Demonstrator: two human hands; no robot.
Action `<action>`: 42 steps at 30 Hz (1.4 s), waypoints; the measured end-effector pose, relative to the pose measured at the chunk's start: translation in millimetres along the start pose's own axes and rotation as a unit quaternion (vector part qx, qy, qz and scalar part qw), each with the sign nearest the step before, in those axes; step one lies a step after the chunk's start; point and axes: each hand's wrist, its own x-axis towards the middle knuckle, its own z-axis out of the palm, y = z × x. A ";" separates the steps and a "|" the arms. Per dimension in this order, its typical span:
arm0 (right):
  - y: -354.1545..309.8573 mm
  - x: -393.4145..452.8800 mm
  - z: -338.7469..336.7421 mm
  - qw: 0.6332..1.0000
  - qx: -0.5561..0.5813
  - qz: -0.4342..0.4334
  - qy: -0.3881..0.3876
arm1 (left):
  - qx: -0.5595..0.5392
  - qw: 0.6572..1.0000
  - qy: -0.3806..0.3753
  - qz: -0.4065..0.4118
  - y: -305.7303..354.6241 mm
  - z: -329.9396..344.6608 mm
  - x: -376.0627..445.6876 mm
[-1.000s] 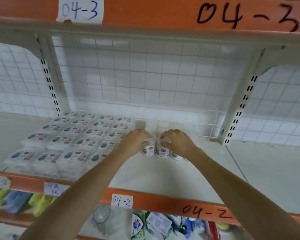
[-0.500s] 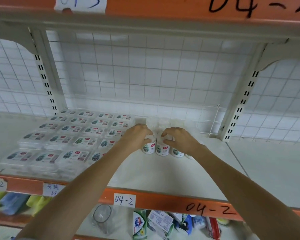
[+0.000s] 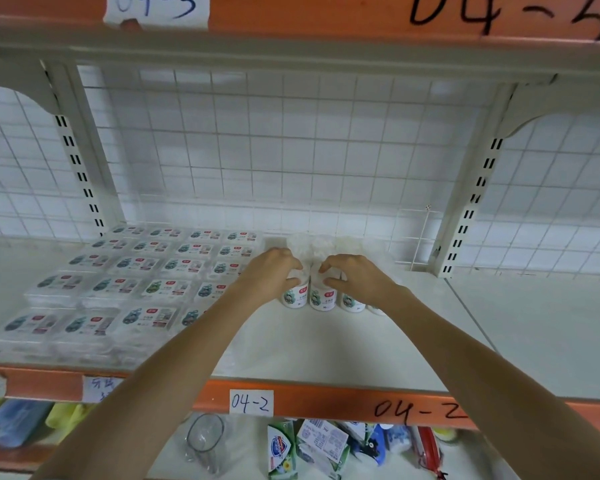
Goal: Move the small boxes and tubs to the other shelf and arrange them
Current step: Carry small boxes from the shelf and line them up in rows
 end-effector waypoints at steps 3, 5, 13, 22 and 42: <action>-2.0 0.0 -0.5 1.000 -0.004 -0.001 0.012 | -0.007 1.000 0.004 -0.001 -0.4 0.3 -0.4; -3.1 -0.7 -0.9 1.000 -0.003 -0.001 0.014 | -0.009 1.000 0.001 -0.003 -0.7 0.6 -0.6; -5.4 -3.2 -1.1 1.000 -0.026 0.014 0.011 | -0.009 1.000 -0.008 -0.008 0.9 0.6 -0.4; 6.3 -16.3 -40.3 0.997 0.050 0.015 0.064 | -0.029 0.999 0.042 0.015 7.3 -4.8 7.6; 54.9 -59.8 -46.7 0.993 0.034 0.107 0.037 | -0.106 0.990 -0.072 0.065 74.2 20.4 48.0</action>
